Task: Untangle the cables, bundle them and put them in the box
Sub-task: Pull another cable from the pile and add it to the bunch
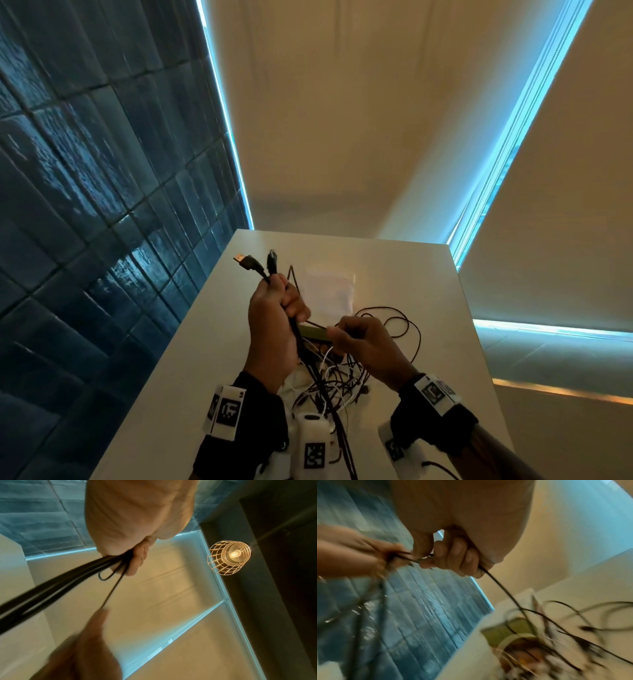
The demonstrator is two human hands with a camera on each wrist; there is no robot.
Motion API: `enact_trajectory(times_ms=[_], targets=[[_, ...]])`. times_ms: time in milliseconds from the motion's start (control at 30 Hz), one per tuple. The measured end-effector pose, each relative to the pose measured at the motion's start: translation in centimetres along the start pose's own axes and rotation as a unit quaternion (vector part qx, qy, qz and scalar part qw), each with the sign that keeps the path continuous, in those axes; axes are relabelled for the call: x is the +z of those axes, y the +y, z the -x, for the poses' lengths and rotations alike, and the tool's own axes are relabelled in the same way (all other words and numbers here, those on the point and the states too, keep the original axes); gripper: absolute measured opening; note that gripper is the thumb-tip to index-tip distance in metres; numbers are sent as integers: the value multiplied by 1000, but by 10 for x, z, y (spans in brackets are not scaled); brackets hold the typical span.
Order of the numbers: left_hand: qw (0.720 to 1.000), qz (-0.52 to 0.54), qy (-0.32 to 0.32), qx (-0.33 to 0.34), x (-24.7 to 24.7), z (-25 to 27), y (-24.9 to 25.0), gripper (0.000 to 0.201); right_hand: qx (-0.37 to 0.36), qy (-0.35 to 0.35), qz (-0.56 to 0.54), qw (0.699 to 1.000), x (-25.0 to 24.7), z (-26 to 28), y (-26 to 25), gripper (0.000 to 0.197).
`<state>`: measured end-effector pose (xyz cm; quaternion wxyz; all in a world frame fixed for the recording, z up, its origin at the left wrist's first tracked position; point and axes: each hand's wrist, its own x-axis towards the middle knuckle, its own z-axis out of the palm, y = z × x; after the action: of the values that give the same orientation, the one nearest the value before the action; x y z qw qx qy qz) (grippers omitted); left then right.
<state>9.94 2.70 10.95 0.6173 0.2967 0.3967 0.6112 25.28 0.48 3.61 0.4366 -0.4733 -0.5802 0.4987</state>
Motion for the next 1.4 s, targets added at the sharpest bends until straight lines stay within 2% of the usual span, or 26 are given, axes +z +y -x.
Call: enact_trajectory(times_ms=[133, 300, 467, 533, 633, 700, 800, 900, 967, 1100, 1200, 1333, 1400], targets=[[999, -21, 3, 34, -12, -1, 5, 34, 80, 42, 14, 996, -16, 5, 52, 32], [996, -33, 33, 74, -22, 1, 14, 31, 114, 41, 3, 993, -18, 1, 82, 28], [990, -52, 64, 114, -34, -1, 32, 34, 147, 37, 87, 985, -26, 8, 112, 32], [990, -72, 66, 97, -36, -1, 29, 34, 158, 72, 77, 982, -24, 3, 105, 33], [993, -97, 51, 46, -33, -2, 16, 30, 158, 172, 41, 971, -20, -17, 77, 34], [993, -110, 38, 12, -27, -3, 5, 28, 135, 187, -34, 972, -17, -27, 45, 26], [991, -122, 38, -29, -16, -1, -13, 25, 67, 133, -101, 984, -10, -26, -7, 18], [992, -97, 49, -58, -8, 1, -22, 27, -5, 54, -94, 994, -1, -14, -46, 16], [993, -74, 59, -67, -5, 1, -24, 33, -18, 5, -93, 995, 3, -5, -59, 14], [994, 37, 47, -96, 0, 1, -20, 32, -10, -39, -52, 998, 8, 6, -48, 13], [988, 111, 24, -109, 4, 1, -16, 29, 31, -48, -62, 996, 6, 11, -28, 15], [992, 91, 2, -83, 5, 4, -14, 30, 50, -60, -73, 994, 3, 15, 0, 28], [996, 68, -12, -53, 7, 6, -9, 32, 41, -25, -51, 998, 2, 12, 19, 33]])
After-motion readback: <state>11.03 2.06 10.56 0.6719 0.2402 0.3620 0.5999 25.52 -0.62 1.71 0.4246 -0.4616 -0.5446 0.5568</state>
